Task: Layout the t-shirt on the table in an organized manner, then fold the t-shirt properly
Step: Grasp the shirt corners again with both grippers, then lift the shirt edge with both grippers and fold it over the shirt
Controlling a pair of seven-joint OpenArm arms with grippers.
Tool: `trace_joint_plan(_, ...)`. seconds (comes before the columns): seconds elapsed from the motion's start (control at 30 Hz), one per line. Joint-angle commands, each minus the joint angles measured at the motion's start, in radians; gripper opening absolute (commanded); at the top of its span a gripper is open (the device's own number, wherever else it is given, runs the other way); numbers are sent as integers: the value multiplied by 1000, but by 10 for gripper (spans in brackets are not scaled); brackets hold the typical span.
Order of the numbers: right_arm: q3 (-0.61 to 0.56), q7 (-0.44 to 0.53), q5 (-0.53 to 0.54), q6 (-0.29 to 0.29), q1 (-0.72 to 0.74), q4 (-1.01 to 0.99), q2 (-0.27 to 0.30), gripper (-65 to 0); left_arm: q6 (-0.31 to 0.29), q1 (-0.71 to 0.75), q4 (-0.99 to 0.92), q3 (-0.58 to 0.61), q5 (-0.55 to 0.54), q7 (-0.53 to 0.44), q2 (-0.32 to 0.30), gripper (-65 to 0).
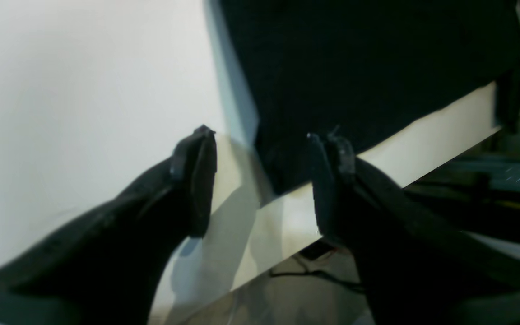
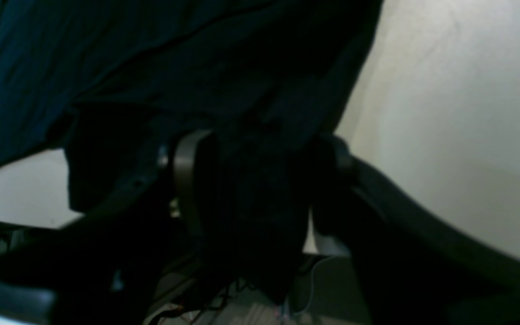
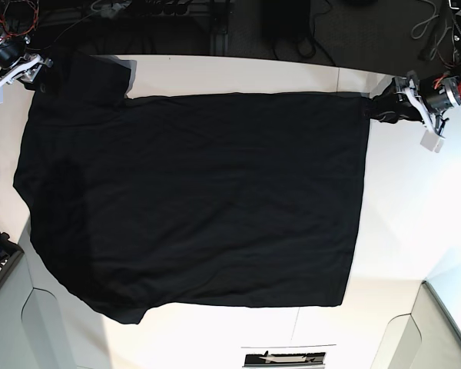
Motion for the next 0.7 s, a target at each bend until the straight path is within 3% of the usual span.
trace_joint_plan(0.0, 0, -29, -8, 0, -6, 6, 8, -320, -7, -5, 12, 2, 2, 5, -7, -287)
trace_joint_plan(0.17, 0, -29, -5, 0, -5, 6, 8, -320, -7, -4, 12, 3, 31, 6, 30, -287)
trace_joint_plan(0.4, 0, -30, 68, 11, -6, 6, 8, -326, -7, -4, 14, 3, 7, 25, 32, -304)
trace_joint_plan(0.47, 0, -30, 82, 11, -5, 6, 9, -409, -7, -5, 17, 3, 7, 24, 32, -396)
trace_joint_plan(0.6, 0, -29, 68, 10, 16, 6, 9, -650, -7, -5, 28, 3, 8, 24, 31, -609)
trace_joint_plan(0.67, 2, -30, 49, 10, 34, 7, 13, -650, -7, -5, 40, 3, 8, 25, 24, -650)
